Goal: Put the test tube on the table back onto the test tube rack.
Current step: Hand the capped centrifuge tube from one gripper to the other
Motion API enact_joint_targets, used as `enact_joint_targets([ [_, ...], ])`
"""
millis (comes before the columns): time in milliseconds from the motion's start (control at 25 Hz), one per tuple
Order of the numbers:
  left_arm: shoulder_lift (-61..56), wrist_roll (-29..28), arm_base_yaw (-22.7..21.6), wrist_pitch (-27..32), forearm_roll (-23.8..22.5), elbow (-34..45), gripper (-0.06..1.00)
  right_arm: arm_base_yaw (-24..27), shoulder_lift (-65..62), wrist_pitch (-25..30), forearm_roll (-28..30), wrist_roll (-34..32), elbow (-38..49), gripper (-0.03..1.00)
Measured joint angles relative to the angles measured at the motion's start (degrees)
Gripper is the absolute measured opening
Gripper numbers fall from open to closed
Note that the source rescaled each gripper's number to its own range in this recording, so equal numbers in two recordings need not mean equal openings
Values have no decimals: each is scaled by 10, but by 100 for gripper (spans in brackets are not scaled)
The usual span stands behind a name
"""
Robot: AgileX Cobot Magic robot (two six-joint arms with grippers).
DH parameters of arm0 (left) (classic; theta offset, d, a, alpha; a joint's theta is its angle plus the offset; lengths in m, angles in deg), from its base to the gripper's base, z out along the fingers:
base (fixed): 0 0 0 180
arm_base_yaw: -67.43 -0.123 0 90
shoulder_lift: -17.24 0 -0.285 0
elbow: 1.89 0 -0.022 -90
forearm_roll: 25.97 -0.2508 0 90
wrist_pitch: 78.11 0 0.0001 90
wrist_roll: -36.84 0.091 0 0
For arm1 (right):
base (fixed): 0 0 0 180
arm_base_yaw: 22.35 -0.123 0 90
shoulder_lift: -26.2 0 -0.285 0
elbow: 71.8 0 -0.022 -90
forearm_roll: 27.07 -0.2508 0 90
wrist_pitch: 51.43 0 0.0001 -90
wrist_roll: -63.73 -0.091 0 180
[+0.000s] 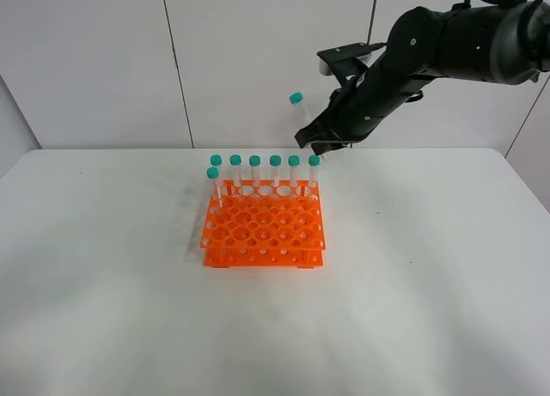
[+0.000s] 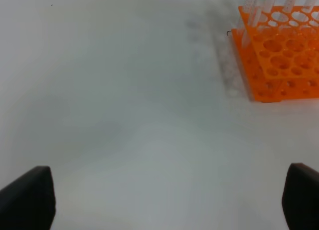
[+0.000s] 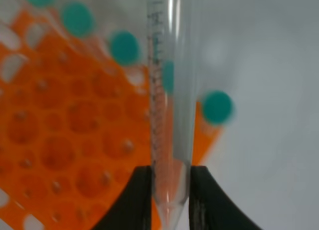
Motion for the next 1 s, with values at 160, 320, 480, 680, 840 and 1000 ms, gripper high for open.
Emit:
enact_joint_targets([
  [160,0,0,0,0,0,0,100,-51,-9,-56,-2,20,19,1],
  [320,0,0,0,0,0,0,100,-91,-47,-137,-2,27,91,1],
  [480,0,0,0,0,0,0,100,-116,-117,-229,-2,35,196,1],
  [680,0,0,0,0,0,0,100,-123,-233,-332,-7,37,359,1],
  [840,0,0,0,0,0,0,100,-123,-345,-373,-8,37,461,1],
  [1000,0,0,0,0,0,0,100,-123,-451,-381,-9,37,537,1],
])
